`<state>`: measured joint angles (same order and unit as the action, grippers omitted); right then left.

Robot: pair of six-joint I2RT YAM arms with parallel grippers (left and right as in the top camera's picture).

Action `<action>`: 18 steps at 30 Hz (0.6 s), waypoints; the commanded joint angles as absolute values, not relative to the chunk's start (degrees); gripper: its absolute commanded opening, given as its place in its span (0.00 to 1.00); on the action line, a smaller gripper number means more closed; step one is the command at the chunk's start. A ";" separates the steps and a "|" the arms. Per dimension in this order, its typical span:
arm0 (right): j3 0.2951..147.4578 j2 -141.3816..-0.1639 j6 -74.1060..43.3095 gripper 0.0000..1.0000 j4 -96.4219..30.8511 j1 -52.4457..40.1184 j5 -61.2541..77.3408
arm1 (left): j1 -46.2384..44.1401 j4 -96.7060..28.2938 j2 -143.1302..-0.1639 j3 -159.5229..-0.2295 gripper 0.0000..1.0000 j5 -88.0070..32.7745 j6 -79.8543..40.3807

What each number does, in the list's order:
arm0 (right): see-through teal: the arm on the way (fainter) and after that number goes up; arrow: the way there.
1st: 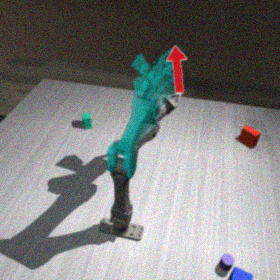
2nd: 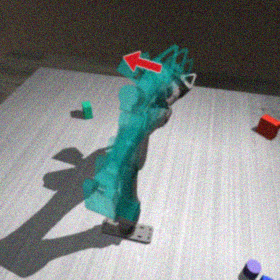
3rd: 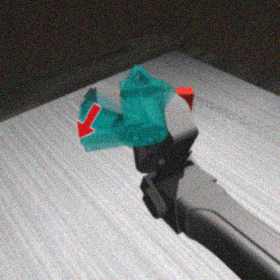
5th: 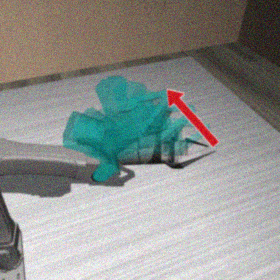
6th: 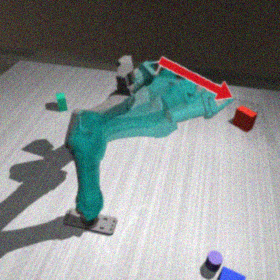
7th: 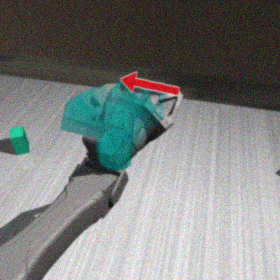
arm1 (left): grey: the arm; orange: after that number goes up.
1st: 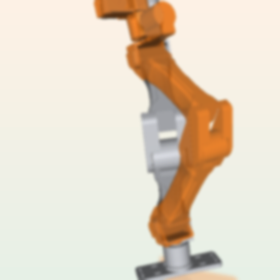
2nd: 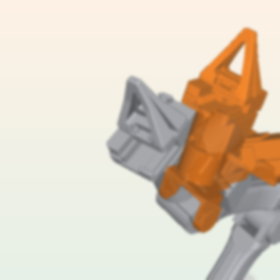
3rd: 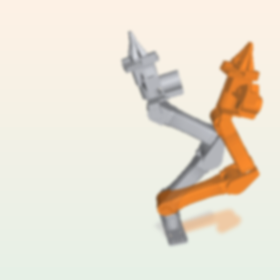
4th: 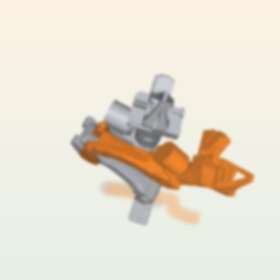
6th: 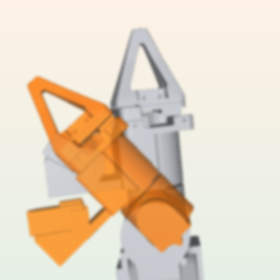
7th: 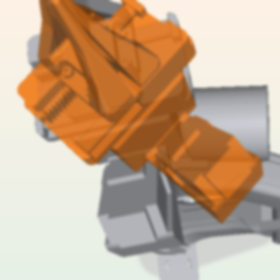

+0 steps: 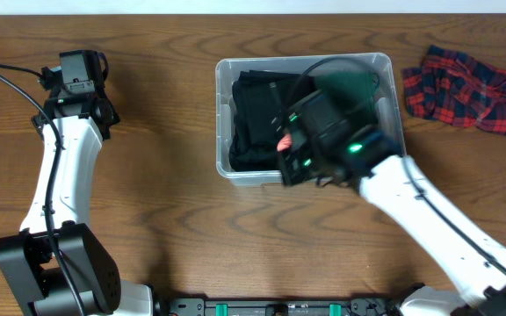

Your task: Pack container

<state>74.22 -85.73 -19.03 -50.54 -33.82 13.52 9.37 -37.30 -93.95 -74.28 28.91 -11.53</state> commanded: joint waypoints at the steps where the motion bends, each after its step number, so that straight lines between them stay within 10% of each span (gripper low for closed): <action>1: 77.38 -82.26 -17.72 0.02 -50.50 -27.83 13.32 | 9.58 -37.47 -93.21 -75.07 0.98 29.85 -10.96; 5: 77.71 -81.10 -17.74 0.15 -50.04 -18.65 13.32 | 9.58 -37.50 -93.21 -75.07 0.98 29.85 -10.96; 18: 77.67 -81.28 -17.76 0.12 -40.88 6.68 8.93 | 9.58 -37.50 -93.21 -75.07 0.98 29.85 -10.96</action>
<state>76.93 -81.36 -18.37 -42.87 3.16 12.40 9.37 -37.30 -93.95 -74.28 28.93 -11.53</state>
